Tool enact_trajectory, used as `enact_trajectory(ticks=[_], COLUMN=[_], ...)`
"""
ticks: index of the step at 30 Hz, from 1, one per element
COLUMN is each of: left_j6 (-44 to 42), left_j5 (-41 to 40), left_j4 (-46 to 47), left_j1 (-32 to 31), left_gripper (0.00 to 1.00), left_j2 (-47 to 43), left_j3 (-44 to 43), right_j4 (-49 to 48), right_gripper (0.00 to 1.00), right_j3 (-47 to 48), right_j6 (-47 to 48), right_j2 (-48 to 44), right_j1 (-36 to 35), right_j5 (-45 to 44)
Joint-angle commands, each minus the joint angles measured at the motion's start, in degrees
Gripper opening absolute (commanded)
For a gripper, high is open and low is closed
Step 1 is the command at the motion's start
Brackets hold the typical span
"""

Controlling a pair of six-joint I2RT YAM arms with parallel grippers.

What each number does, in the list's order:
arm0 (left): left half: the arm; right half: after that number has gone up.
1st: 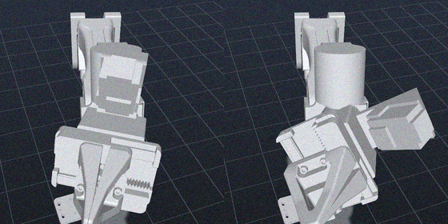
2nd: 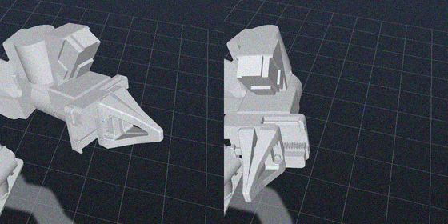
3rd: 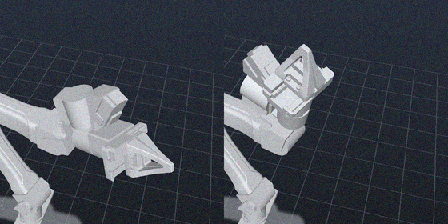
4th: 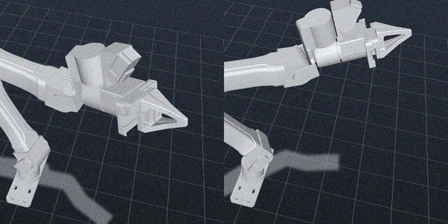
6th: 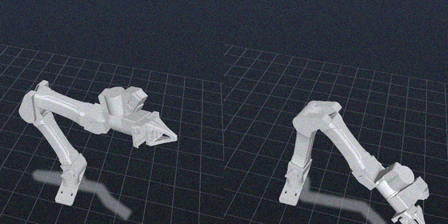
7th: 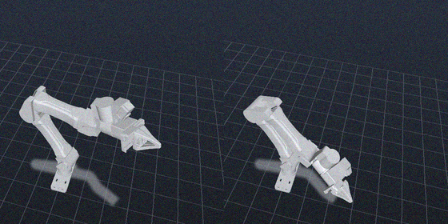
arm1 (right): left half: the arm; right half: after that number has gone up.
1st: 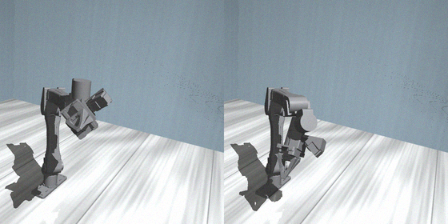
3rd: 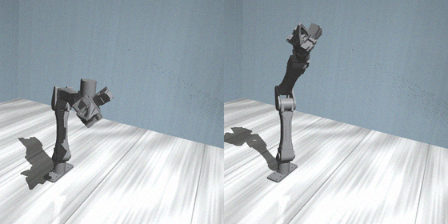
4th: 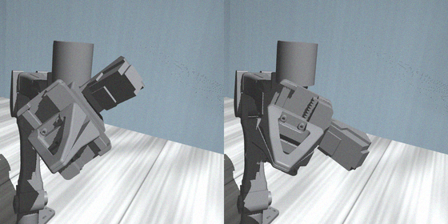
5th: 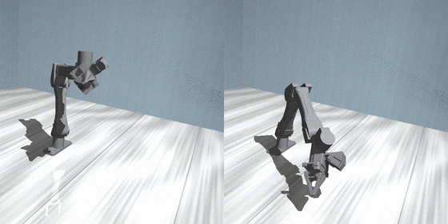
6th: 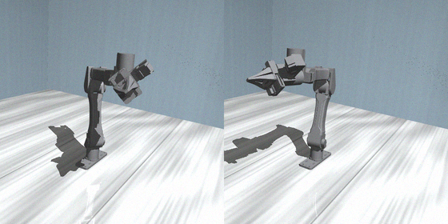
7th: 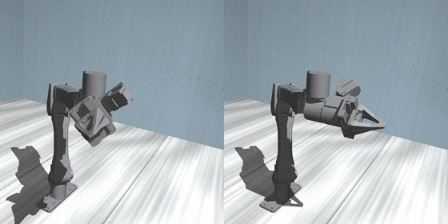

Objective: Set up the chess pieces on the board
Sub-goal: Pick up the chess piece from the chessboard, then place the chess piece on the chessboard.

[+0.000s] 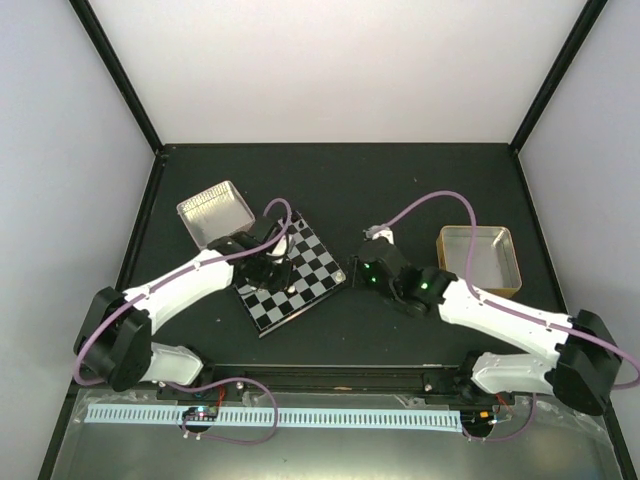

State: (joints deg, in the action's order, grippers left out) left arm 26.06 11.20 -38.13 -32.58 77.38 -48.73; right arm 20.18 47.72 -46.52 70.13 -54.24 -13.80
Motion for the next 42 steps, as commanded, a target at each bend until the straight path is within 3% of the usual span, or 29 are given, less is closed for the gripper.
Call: enact_trajectory(ticks=[1, 11, 20, 31, 36, 42], left_j6=[1.7, 1.3, 1.2, 0.9, 0.8, 0.2], left_j5=[2.4, -2.2, -9.3, -7.7, -6.8, -6.4], left_j4=[0.7, 1.4, 0.9, 1.9, 2.0, 1.2], left_j1=[-3.9, -10.2, -12.2, -12.5, -12.6, -12.5], left_gripper=[0.05, 0.05, 0.05, 0.07, 0.11, 0.26], left_j2=[2.0, 12.8, 19.3, 21.4, 21.8, 20.4], left_j3=[-4.2, -11.5, -14.5, -15.0, -14.8, -14.7], right_j4=[-0.6, 1.2, 1.3, 1.1, 1.3, 1.3], right_gripper=[0.54, 0.56, 0.57, 0.57, 0.58, 0.59], right_j3=[-4.3, -11.0, -11.3, -11.1, -10.9, -10.8], right_j6=[-5.6, -10.6, -11.0, -10.7, -10.7, -10.6], right_j2=[-5.7, -16.5, -15.8, -15.5, -15.5, -15.5], right_j1=[0.2, 0.3, 0.3, 0.3, 0.3, 0.3], right_j5=[-9.8, -18.1, -17.4, -17.5, -17.6, -17.5])
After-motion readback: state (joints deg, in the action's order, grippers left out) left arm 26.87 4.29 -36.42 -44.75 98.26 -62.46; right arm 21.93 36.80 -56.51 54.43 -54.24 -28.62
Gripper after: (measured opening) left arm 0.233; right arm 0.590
